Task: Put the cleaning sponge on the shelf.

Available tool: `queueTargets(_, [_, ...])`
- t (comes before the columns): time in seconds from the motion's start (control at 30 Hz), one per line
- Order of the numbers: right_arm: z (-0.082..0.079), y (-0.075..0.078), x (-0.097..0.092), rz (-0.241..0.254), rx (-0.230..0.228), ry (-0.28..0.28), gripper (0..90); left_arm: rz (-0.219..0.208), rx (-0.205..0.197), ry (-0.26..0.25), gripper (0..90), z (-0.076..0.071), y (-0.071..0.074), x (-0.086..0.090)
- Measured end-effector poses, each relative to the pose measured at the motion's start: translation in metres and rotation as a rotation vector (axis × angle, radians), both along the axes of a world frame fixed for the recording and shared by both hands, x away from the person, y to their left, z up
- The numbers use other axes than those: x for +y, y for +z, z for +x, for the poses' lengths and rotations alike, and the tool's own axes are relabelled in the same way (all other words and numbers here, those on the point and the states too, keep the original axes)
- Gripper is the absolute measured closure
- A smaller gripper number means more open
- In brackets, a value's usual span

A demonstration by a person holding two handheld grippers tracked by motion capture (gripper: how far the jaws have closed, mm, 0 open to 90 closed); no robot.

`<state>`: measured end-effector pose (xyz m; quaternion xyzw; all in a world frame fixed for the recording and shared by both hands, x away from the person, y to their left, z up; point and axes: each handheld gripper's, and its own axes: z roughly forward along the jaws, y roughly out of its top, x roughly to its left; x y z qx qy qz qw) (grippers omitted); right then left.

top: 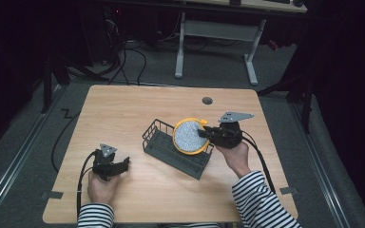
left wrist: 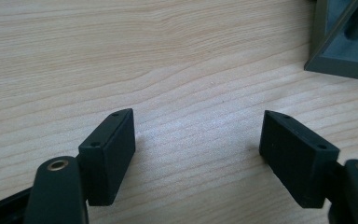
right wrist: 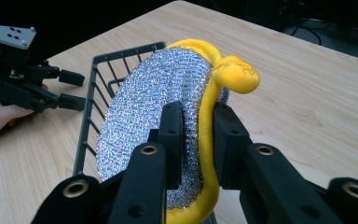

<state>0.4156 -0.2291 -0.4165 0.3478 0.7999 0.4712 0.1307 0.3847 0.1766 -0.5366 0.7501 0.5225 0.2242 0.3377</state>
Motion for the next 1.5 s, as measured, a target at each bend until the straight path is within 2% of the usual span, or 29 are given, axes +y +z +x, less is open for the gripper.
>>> queueTargets(0.47, [-0.002, -0.007, 0.008, -0.024, 0.005, 0.03, 74.1, -0.006, 0.0, 0.0, 27.3, 0.0, 0.0, 0.001])
queueTargets(0.77, [-0.002, -0.014, 0.013, -0.038, 0.03, 0.049, 72.5, -0.001, 0.0, -0.003, 27.4, 0.0, 0.0, 0.0])
queueTargets(0.87, [-0.002, -0.021, 0.011, -0.035, 0.053, 0.044, 71.9, 0.0, -0.001, -0.003, 27.4, 0.0, 0.0, 0.0])
queueTargets(1.03, [-0.003, -0.023, 0.013, -0.044, 0.052, 0.051, 70.4, 0.0, -0.001, -0.003, 27.4, 0.0, 0.0, 0.0])
queueTargets(1.17, [-0.002, -0.023, 0.013, -0.036, 0.057, 0.049, 66.1, -0.001, -0.001, -0.003, 27.4, 0.0, 0.0, 0.0])
queueTargets(1.3, [-0.001, -0.023, 0.011, -0.019, 0.074, 0.042, 55.8, -0.001, -0.001, -0.003, 27.4, 0.0, 0.0, 0.0])
queueTargets(1.5, [-0.001, -0.021, 0.007, 0.0, 0.062, 0.016, 45.2, -0.001, 0.0, -0.004, 27.4, 0.0, 0.0, 0.0])
